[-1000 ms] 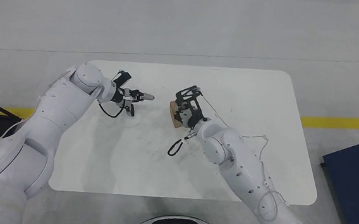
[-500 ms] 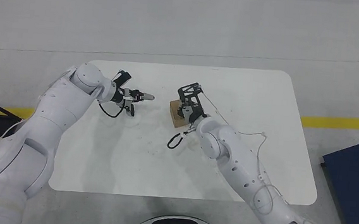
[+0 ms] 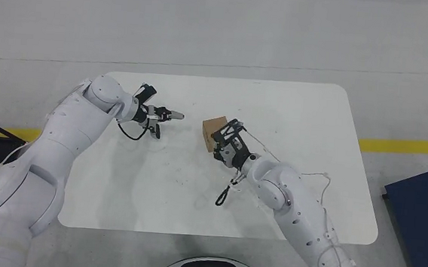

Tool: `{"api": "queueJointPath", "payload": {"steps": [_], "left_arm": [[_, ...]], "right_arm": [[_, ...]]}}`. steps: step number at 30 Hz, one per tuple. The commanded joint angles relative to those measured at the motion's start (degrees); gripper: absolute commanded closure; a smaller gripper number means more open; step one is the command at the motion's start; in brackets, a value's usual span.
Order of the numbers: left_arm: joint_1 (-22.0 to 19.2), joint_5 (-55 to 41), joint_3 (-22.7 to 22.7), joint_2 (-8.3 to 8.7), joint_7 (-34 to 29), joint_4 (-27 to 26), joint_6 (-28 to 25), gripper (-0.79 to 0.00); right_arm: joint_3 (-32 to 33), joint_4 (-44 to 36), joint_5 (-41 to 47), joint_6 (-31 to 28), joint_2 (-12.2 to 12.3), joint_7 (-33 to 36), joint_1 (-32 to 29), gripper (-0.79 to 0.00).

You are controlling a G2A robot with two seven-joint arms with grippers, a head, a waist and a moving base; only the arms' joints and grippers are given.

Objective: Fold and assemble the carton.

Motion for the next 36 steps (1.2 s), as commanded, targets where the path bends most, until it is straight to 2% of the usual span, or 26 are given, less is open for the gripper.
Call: {"api": "queueJointPath", "payload": {"steps": [1, 4, 6, 9, 12, 18, 21, 26, 32, 36], "left_arm": [[0.00, 0.00, 0.00, 0.00, 0.00, 0.00, 0.00, -0.785], [0.00, 0.00, 0.00, 0.00, 0.00, 0.00, 0.00, -0.785], [-0.02, 1.31, 0.09, -0.06, 1.82, -1.94, 0.67, -0.785], [-1.65, 4.20, 0.24, -0.18, 3.28, -5.66, 5.41, -0.785], [-3.90, 8.10, 0.92, -0.52, 4.50, -8.09, 11.04, -0.785], [-8.78, 16.03, 4.35, -2.95, 8.25, -10.92, 24.32, -0.785], [-10.62, 16.18, 4.81, -5.00, 13.75, -11.08, 27.28, -0.785], [-12.51, 12.08, 5.64, -9.06, 18.02, -9.10, 21.90, -0.785], [-14.68, 16.52, 12.58, -16.29, 23.33, -4.69, 23.39, -0.785], [-15.45, 18.27, 15.85, -21.14, 24.57, -0.34, 24.38, -0.785]], "right_arm": [[0.01, -0.26, -2.84, -0.22, 0.31, 1.02, -1.14, 0.000], [-0.50, 1.16, -5.16, 2.15, 0.30, 3.04, -0.67, 0.000], [-1.07, 2.88, -4.75, 4.37, -0.04, 3.02, 0.70, 0.000], [-1.88, 5.31, -3.47, 6.83, -0.59, 2.11, 2.99, 0.000], [-2.20, 5.95, -3.98, 6.91, -0.65, 1.79, 3.60, 0.000], [3.22, 1.32, -3.94, 5.83, 0.73, -1.15, -2.28, 0.000], [6.60, -2.11, -3.56, 4.61, 1.54, -3.75, -6.57, 0.000], [10.20, -7.16, -4.67, 3.76, 2.46, -7.44, -12.51, 0.000], [13.39, -11.85, -6.08, 2.93, 3.28, -11.56, -18.52, 0.000], [15.16, -13.85, -6.70, 2.69, 3.69, -13.31, -21.52, 0.000]]}}
